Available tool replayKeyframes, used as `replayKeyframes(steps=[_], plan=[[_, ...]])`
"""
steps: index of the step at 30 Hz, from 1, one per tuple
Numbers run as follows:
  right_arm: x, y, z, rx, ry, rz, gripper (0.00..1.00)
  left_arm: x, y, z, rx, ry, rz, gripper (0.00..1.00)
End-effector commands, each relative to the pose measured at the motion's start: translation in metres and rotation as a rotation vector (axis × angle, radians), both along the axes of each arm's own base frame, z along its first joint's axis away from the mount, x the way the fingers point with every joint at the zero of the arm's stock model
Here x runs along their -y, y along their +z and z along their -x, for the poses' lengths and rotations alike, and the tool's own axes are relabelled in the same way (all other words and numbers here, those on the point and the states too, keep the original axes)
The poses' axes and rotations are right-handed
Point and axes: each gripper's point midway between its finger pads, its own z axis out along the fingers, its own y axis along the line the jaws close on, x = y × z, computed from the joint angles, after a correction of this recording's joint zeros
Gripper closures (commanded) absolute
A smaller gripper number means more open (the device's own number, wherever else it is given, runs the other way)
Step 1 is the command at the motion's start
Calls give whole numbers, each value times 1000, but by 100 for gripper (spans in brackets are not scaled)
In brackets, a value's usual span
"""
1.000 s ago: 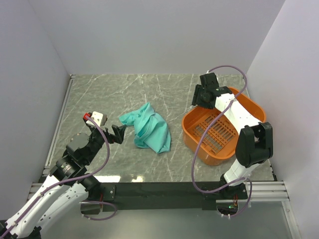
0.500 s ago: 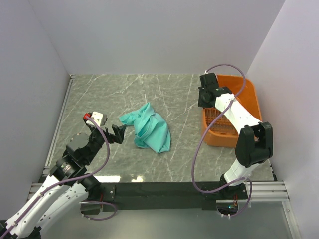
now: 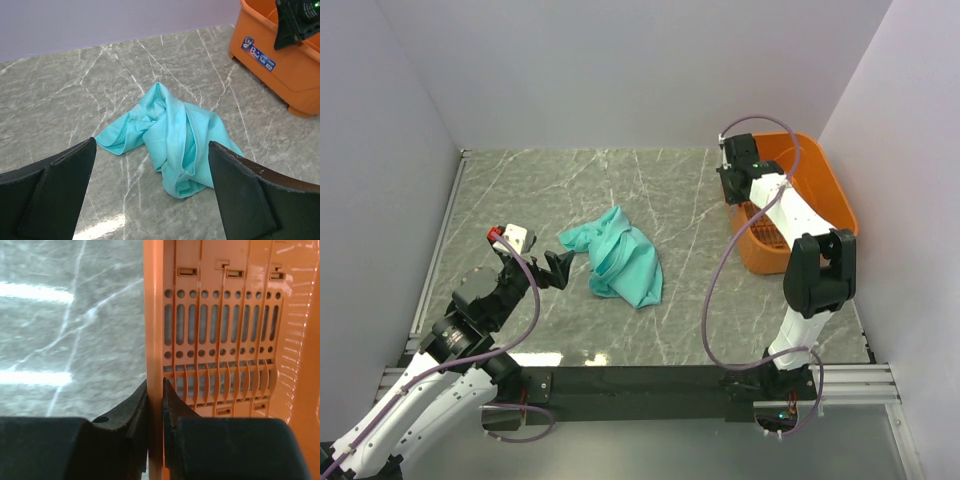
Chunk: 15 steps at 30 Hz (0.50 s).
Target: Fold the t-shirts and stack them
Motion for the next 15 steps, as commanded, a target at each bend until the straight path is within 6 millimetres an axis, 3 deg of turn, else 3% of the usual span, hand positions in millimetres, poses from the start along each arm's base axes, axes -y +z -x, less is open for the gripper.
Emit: replayKeyframes(steps=[1, 7, 14, 15], plan=[[25, 5, -13, -37, 76, 70, 98, 4, 10, -1, 33, -18, 22, 1], [51, 28, -45, 21, 70, 41, 99, 5, 7, -3, 25, -18, 14, 1], [55, 22, -77, 24, 38, 51, 99, 5, 2, -5, 9, -7, 2, 1], [57, 29, -83, 45, 19, 57, 99, 4, 2, -5, 10, -3, 0, 1]])
